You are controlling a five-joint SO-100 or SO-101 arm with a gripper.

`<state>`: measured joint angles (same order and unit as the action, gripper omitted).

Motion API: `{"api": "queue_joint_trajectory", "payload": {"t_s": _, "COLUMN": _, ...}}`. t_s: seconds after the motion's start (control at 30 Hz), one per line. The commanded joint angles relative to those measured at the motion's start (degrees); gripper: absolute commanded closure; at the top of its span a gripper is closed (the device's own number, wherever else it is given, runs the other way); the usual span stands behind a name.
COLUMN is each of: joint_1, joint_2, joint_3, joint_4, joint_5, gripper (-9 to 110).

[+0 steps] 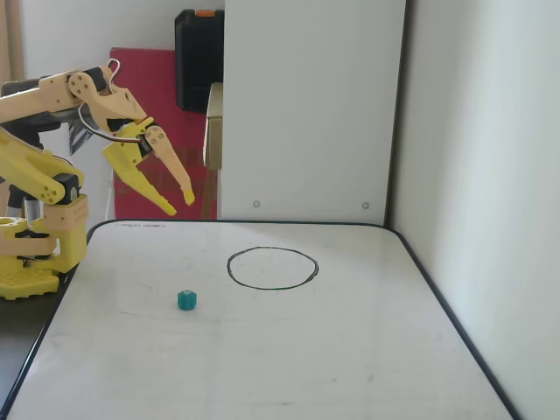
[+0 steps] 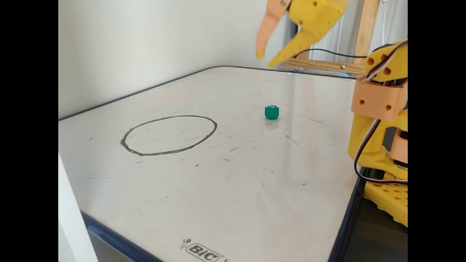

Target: Grasp a green cube and put it in the black circle

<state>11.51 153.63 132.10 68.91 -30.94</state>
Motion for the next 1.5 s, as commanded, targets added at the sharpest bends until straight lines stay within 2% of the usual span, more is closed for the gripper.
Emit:
{"api": "queue_joint_trajectory", "payload": {"t_s": 0.0, "joint_1": 1.8, "joint_2": -5.6, "joint_3": -5.0, "joint_4": 0.0, "joint_5": -4.2, "gripper": 91}}
{"api": "queue_joint_trajectory", "payload": {"t_s": 0.27, "joint_1": 1.3, "joint_2": -27.6, "joint_3": -16.2, "joint_4": 5.0, "joint_5": -11.5, "gripper": 88}}
{"api": "queue_joint_trajectory", "payload": {"t_s": 0.67, "joint_1": 8.6, "joint_2": -48.0, "joint_3": -30.3, "joint_4": 9.8, "joint_5": -19.2, "gripper": 87}}
{"api": "queue_joint_trajectory", "payload": {"t_s": 1.47, "joint_1": 11.2, "joint_2": -59.9, "joint_3": -25.8, "joint_4": 2.0, "joint_5": -25.0, "gripper": 86}}
